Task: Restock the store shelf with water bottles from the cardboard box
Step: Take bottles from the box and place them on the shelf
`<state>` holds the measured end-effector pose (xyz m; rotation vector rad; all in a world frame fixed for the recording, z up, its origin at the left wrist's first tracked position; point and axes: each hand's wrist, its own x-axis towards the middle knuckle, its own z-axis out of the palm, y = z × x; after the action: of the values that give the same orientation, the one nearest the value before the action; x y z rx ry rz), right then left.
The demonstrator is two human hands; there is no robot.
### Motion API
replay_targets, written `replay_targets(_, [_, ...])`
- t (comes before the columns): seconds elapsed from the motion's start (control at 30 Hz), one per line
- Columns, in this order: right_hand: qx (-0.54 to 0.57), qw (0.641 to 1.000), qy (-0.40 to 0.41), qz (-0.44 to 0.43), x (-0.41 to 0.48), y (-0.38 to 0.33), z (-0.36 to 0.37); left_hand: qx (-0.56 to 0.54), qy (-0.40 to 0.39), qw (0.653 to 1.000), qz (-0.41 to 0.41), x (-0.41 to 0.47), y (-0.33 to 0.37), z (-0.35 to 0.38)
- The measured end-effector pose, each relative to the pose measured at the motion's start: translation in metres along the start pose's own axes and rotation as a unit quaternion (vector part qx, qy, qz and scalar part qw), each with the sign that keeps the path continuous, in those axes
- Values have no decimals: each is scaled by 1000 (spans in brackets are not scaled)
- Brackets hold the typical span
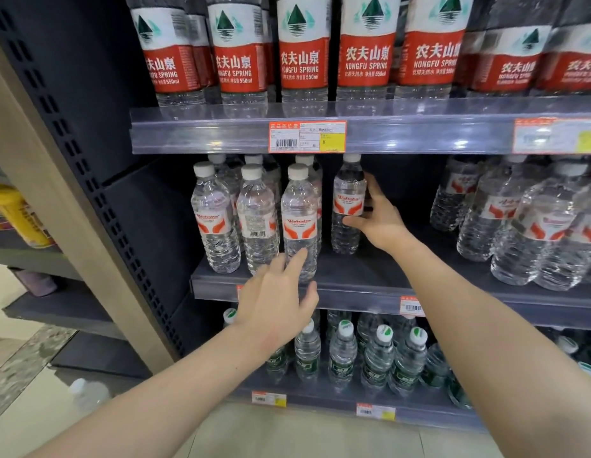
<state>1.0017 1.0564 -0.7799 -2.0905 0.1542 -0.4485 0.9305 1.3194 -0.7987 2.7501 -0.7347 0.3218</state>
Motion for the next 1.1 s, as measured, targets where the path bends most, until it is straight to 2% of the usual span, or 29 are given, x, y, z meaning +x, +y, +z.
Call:
replay_targets(0.33, [-23, 1000, -9, -18, 24, 8, -2, -24, 20, 1000, 4, -5, 3, 7])
replay_targets(0.6, [-3, 1000, -12, -23, 26, 13, -1, -26, -5, 1000, 6, -4, 14, 11])
replay_targets(0.77, [-31, 999, -25, -20, 26, 10, -6, -38, -10, 999, 5, -5, 22, 13])
replay_targets(1.1, [-19, 999, -24, -9, 30, 10, -4, -42, 3, 999, -17, -15, -2, 6])
